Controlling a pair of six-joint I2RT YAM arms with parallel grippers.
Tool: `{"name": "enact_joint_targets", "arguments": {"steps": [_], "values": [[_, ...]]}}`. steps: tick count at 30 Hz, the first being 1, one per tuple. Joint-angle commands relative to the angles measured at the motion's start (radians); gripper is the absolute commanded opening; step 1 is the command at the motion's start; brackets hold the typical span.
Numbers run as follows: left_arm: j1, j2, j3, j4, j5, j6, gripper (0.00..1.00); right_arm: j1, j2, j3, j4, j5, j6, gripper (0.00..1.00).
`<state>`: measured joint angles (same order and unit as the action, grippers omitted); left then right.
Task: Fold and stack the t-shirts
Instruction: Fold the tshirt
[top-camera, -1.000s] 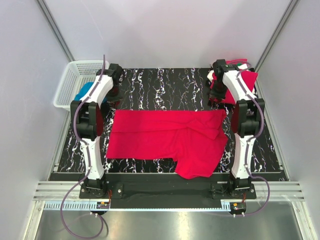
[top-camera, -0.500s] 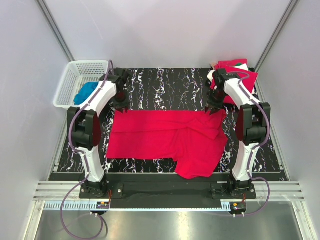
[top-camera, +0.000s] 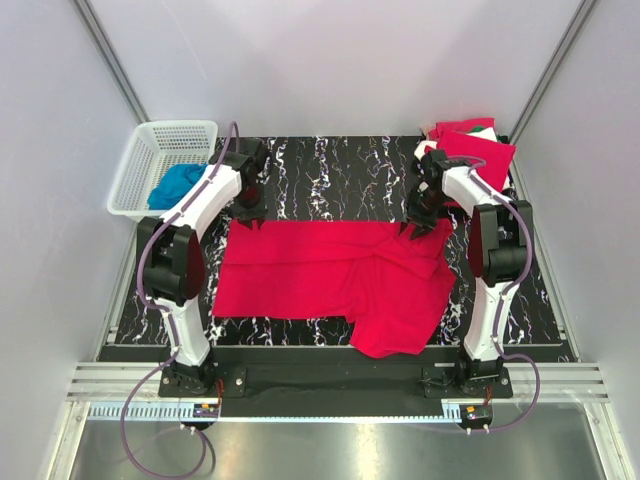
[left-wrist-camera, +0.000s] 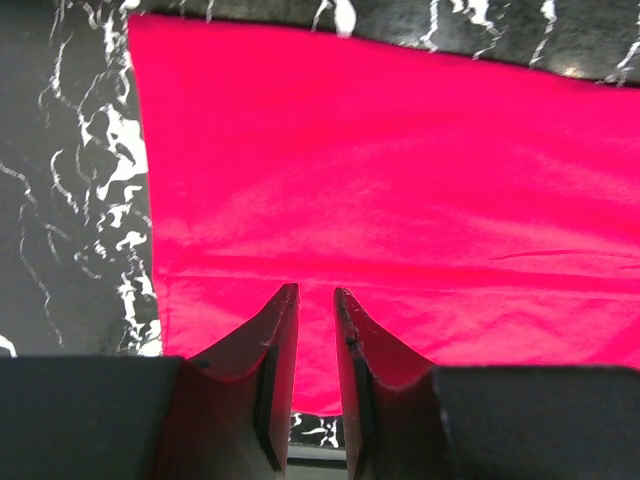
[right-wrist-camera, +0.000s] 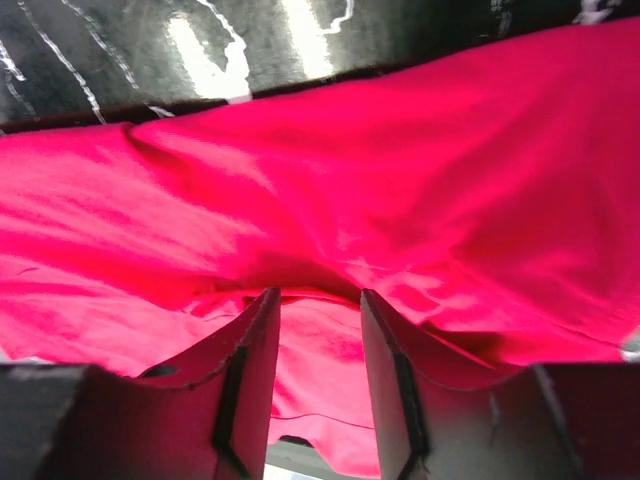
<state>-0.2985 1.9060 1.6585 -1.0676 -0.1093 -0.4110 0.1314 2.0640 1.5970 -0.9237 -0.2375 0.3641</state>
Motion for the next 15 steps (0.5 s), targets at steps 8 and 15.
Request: {"name": "enact_joint_targets", "arguments": {"steps": [8, 15], "values": [[0.001, -0.062, -0.049, -0.008, -0.039, -0.005, 0.25, 0.014, 0.015, -0.023, 0.069, -0.118, -0.053, 0.47], [-0.001, -0.058, -0.055, -0.008, -0.038, -0.008, 0.25, 0.016, -0.045, -0.06, 0.074, -0.161, -0.047, 0.5]]}}
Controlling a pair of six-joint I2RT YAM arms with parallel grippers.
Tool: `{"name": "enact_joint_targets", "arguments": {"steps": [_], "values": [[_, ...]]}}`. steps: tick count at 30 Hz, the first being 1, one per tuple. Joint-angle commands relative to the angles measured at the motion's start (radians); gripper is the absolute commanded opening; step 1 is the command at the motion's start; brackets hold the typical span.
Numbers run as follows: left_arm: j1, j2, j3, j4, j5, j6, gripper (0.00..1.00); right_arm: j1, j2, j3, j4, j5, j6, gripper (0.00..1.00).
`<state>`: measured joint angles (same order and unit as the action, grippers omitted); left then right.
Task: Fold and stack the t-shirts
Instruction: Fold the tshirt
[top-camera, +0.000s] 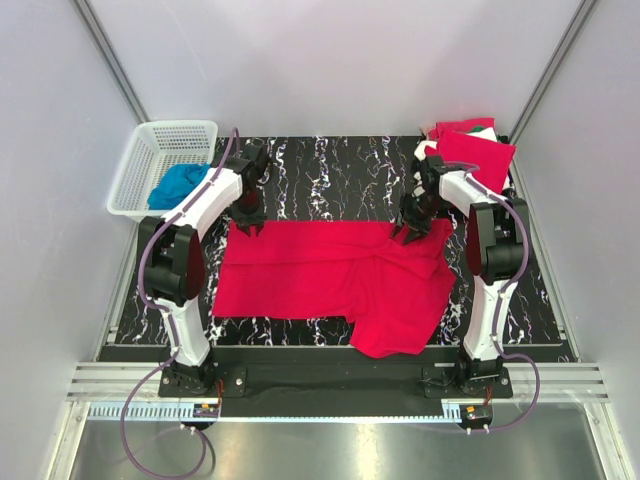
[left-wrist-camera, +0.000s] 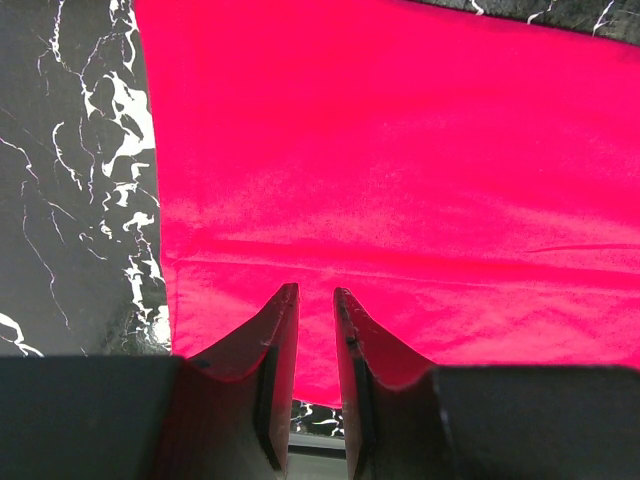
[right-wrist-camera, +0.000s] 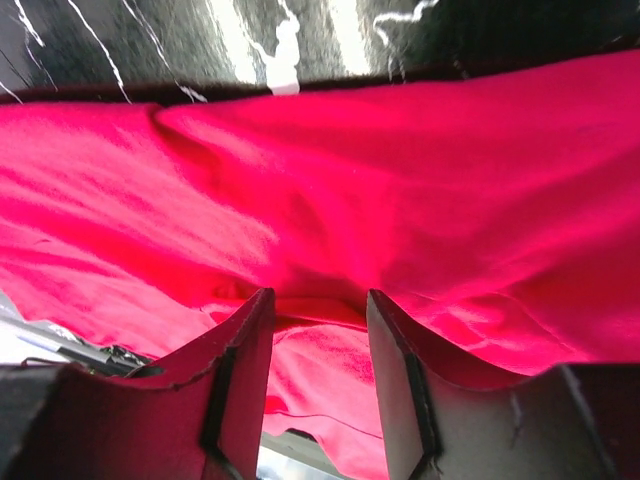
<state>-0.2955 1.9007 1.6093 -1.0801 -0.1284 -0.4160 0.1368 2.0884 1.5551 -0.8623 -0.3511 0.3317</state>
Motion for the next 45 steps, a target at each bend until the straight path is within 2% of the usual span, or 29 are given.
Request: {"name": "enact_joint_targets", "arguments": {"steps": [1, 4, 12, 19, 23, 34, 38, 45], "values": [[-0.002, -0.052, -0.006, 0.003, -0.019, -0.004, 0.25, 0.012, -0.092, -0.023, 0.013, -0.052, -0.01, 0.5], [-0.007, -0.051, -0.009, 0.005, -0.019, -0.006, 0.24, 0.018, -0.12, -0.049, 0.017, -0.071, -0.008, 0.54], [-0.011, -0.046, -0.003, 0.006, -0.022, -0.01, 0.24, 0.029, -0.172, -0.089, -0.047, -0.058, -0.007, 0.53], [-0.019, -0.045, -0.005, 0.011, -0.027, -0.014, 0.24, 0.041, -0.249, -0.2, -0.041, -0.065, 0.015, 0.52], [-0.019, -0.052, -0.02, 0.016, -0.03, -0.009, 0.24, 0.043, -0.28, -0.185, -0.02, -0.029, 0.007, 0.53], [-0.019, -0.055, -0.029, 0.017, -0.043, 0.016, 0.24, 0.047, -0.039, 0.072, -0.023, -0.052, -0.02, 0.55], [-0.017, -0.055, -0.032, 0.016, -0.05, 0.023, 0.24, 0.049, 0.016, 0.092, -0.023, -0.049, -0.025, 0.55], [-0.017, -0.046, -0.028, 0.014, -0.042, 0.025, 0.24, 0.049, 0.016, 0.071, -0.018, -0.055, -0.022, 0.56]]}}
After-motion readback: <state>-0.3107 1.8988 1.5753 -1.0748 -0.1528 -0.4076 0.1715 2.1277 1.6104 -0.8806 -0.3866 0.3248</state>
